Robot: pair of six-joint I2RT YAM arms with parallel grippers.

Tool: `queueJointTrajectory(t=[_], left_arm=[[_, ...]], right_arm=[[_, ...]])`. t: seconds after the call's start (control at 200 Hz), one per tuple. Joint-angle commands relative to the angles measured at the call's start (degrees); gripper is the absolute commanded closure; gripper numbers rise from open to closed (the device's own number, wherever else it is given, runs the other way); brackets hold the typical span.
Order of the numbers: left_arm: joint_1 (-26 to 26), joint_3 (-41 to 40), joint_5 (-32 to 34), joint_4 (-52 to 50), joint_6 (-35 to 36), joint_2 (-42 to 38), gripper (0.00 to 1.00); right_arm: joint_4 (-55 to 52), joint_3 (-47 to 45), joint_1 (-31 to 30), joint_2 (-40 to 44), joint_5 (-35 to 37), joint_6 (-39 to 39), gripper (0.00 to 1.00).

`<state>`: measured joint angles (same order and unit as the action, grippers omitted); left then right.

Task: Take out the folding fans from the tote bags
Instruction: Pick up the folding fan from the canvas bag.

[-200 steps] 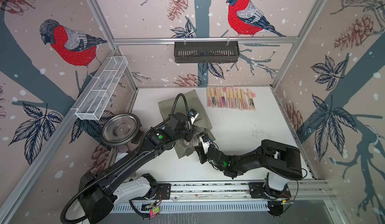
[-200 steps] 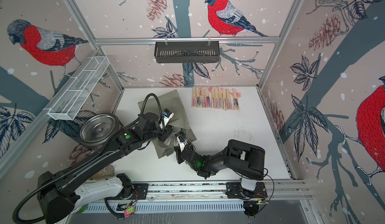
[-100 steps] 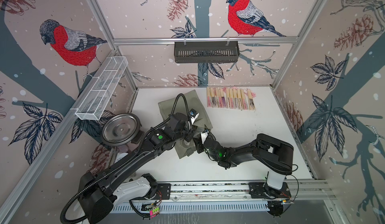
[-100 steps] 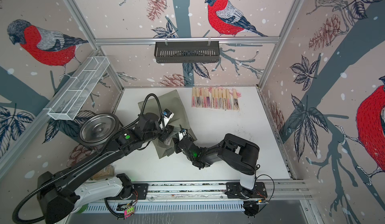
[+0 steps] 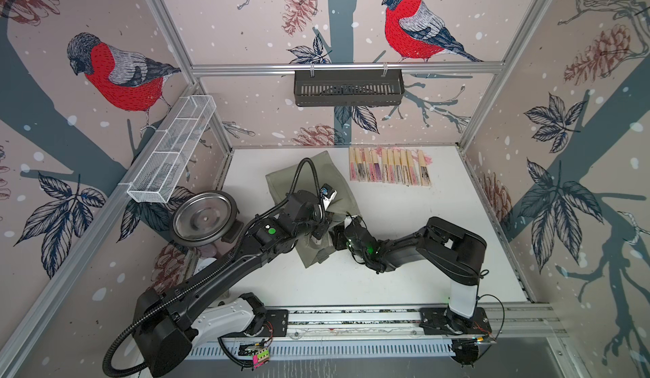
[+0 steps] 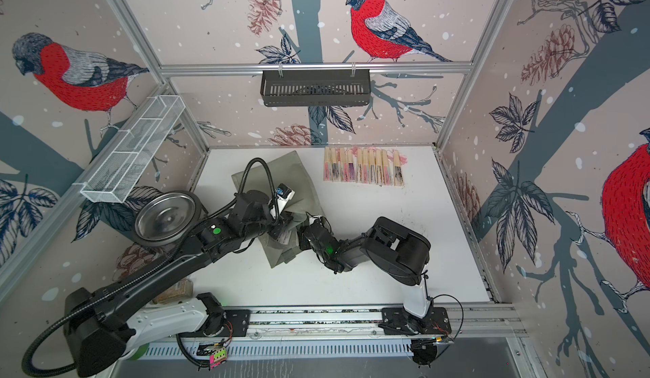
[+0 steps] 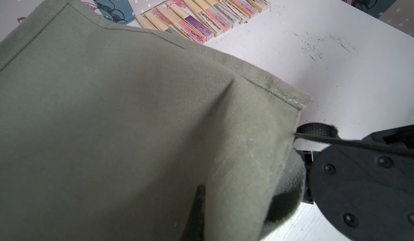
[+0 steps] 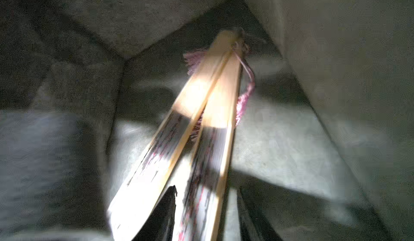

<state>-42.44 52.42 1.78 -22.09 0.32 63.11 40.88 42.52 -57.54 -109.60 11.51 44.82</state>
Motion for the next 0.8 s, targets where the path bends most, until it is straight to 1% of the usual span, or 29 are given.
queueJointTrajectory(t=[0.0, 0.075, 0.165, 0.345, 0.535, 0.795], left_arm=[[-0.1, 0.3, -0.6, 0.8, -0.1, 0.2, 1.0], [-0.1, 0.4, -0.8, 0.7, -0.1, 0.3, 1.0], [-0.1, 0.3, -0.9, 0.7, -0.1, 0.4, 1.0], [-0.2, 0.3, -1.0, 0.8, -0.1, 0.4, 1.0], [-0.2, 0.2, -1.3, 0.8, -0.1, 0.8, 1.0], [-0.3, 0.4, -1.3, 0.7, -0.1, 1.1, 1.0]], right_arm=[[-1.0, 0.0, 1.4, -0.8, -8.2, 11.4, 0.54], [0.2, 0.2, 1.8, -1.7, -11.6, 15.4, 0.55], [1.2, 1.5, 1.9, -3.4, -15.4, 18.0, 0.55], [3.9, 2.8, 2.5, -6.1, -19.9, 20.5, 0.55], [10.2, 3.4, 3.4, -9.0, -27.7, 23.7, 0.6], [7.5, 6.0, 2.1, -9.1, -29.0, 21.8, 0.58]])
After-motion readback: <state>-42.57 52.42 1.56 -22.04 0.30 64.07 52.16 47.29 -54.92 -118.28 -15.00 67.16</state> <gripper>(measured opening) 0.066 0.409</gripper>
